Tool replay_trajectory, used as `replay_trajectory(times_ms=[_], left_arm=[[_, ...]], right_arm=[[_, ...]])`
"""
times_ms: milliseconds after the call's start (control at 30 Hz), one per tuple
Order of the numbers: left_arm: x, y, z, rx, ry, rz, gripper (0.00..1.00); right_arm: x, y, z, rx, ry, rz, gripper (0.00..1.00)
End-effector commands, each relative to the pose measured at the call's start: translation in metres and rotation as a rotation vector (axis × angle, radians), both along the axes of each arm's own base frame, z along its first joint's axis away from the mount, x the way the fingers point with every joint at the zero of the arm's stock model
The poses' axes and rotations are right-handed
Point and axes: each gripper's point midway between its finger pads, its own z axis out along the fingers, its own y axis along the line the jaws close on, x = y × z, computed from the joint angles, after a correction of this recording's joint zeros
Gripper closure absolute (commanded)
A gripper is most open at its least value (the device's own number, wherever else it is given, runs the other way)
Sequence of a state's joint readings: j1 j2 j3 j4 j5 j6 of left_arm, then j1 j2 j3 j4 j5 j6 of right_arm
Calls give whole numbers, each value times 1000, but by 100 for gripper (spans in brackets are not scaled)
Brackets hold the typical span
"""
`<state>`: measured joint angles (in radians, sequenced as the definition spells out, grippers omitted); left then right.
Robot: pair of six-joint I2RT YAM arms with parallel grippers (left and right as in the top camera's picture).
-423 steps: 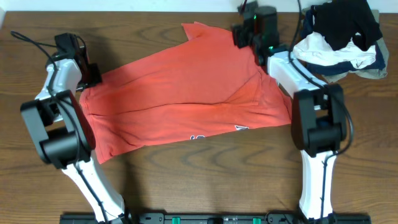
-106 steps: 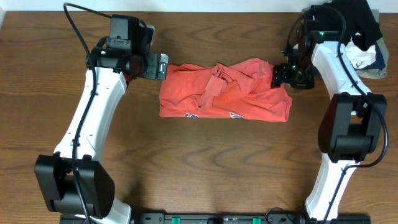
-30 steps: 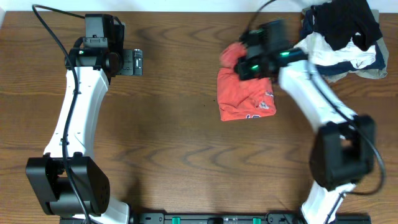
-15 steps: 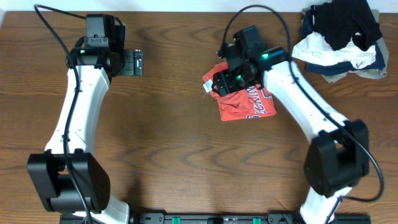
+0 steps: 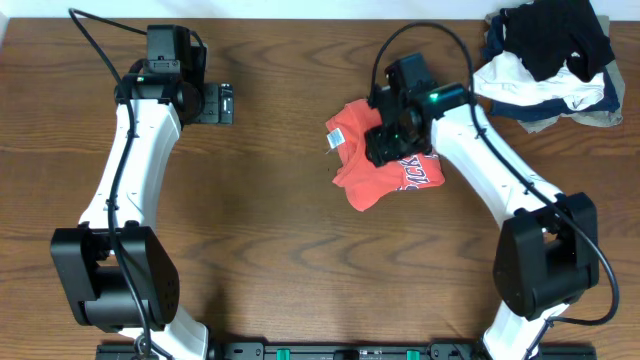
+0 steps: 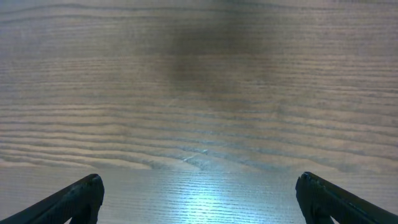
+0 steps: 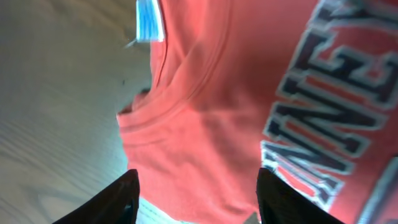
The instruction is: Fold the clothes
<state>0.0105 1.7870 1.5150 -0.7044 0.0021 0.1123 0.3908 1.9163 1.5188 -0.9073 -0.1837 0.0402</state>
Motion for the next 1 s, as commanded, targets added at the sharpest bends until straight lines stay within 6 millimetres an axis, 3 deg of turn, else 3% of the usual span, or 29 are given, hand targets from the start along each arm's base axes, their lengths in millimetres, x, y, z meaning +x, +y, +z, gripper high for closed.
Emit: replay_trajectory(times_ms=[0,167,433,700,833,967], left_arm=[[0,-1,-8,-5,18,-16,0],[0,-1,-8,-5,18,-16,0],[0,-1,-8,-5,17,-16,0],[0,-1,-8,-5,15,-16,0],[1,-1,-7,-5,13,-16,0],[2,-1,-7,-5,8,-16,0]], right_arm=[[-21,11,-23,-34,50,52,43],[-28,-15,-43,-157,66,-55,42],[-31,-46,-52,-176,129,-183,41],[-24,-83,-89,-183,134,-283,41],[0,-97,-101,-153,70,-328,42],[46,-104,-102,-140,-111,-300,43]])
